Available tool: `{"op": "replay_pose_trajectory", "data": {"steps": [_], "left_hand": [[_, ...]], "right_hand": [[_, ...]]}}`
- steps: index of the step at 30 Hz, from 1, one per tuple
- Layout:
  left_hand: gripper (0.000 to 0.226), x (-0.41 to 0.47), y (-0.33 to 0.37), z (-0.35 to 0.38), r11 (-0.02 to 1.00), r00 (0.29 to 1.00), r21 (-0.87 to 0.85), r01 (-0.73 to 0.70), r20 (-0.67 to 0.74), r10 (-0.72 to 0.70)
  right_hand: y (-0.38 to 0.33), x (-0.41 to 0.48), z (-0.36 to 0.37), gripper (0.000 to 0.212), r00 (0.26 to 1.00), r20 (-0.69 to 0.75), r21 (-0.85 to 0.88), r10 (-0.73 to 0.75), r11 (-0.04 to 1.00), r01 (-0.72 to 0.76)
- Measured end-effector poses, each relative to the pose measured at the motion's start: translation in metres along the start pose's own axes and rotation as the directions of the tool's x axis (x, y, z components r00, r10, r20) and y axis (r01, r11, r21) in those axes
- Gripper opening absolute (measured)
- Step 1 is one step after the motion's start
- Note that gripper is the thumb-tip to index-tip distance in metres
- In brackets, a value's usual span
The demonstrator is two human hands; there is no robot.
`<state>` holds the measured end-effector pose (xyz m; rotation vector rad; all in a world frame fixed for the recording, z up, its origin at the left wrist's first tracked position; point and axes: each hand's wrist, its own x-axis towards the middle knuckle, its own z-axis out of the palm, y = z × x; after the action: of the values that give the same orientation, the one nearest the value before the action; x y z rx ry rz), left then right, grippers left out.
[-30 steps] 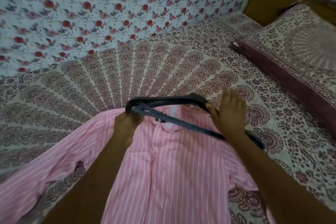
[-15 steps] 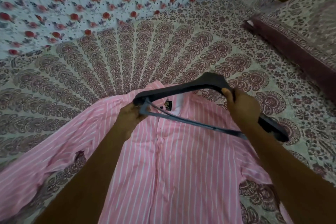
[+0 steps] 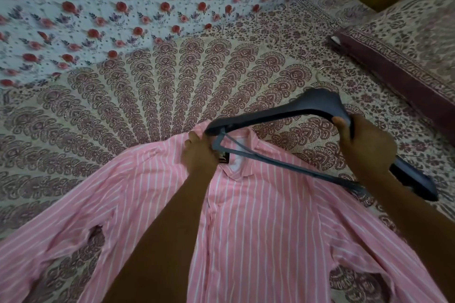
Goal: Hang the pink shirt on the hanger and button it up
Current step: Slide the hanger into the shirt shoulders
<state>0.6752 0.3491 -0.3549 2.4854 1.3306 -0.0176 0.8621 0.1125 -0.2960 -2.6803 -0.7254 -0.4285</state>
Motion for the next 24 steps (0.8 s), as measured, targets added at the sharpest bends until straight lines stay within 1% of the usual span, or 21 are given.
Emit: {"op": "replay_pose_trajectory", "data": {"steps": [1, 2, 4, 5, 9, 11, 15, 18, 21, 24], "left_hand": [[0.030, 0.004, -0.004, -0.005, 0.999, 1.000, -0.033, -0.004, -0.008, 0.004], [0.021, 0.007, -0.009, -0.010, 0.995, 1.000, -0.102, -0.011, -0.023, 0.009], [0.022, 0.014, -0.022, -0.028, 0.975, 0.996, -0.221, -0.028, -0.090, 0.008], [0.024, 0.017, -0.028, -0.041, 0.971, 0.993, -0.237, -0.038, -0.117, 0.010], [0.036, 0.025, -0.048, -0.086, 0.987, 0.983, -0.120, -0.106, -0.164, 0.086], [0.039, 0.025, -0.054, -0.100, 0.983, 0.974, -0.111, -0.145, -0.191, 0.122], [0.035, 0.024, -0.059, -0.110, 0.952, 0.957, -0.197, -0.233, -0.219, 0.189], [0.027, 0.020, -0.058, -0.110, 0.934, 0.961, -0.281, -0.219, -0.226, 0.157], [0.024, 0.014, -0.054, -0.107, 0.909, 0.961, -0.344, -0.236, -0.221, 0.166], [0.026, 0.008, -0.051, -0.107, 0.907, 0.958, -0.338, -0.250, -0.220, 0.183]], "right_hand": [[0.001, 0.001, -0.001, 0.055, 1.000, 0.000, -0.010, -0.017, 1.000, 0.017], [0.000, 0.000, -0.001, 0.054, 0.999, 0.004, -0.024, -0.036, 0.999, 0.037], [-0.006, -0.002, 0.002, 0.053, 0.998, 0.005, -0.032, -0.065, 0.997, 0.065], [-0.010, -0.003, 0.004, 0.051, 0.997, 0.002, -0.025, -0.078, 0.997, 0.078], [-0.039, -0.006, 0.016, 0.052, 0.994, 0.012, -0.012, -0.107, 0.994, 0.107], [-0.054, -0.007, 0.023, 0.057, 0.992, 0.022, -0.005, -0.121, 0.993, 0.121], [-0.084, -0.012, 0.034, 0.063, 0.990, 0.029, 0.024, -0.136, 0.990, 0.135], [-0.110, -0.019, 0.041, 0.061, 0.987, 0.026, 0.060, -0.158, 0.986, 0.156], [-0.134, -0.029, 0.050, 0.058, 0.987, 0.064, 0.087, -0.149, 0.986, 0.144], [-0.155, -0.040, 0.061, 0.061, 0.979, 0.131, 0.111, -0.154, 0.984, 0.140]]}}
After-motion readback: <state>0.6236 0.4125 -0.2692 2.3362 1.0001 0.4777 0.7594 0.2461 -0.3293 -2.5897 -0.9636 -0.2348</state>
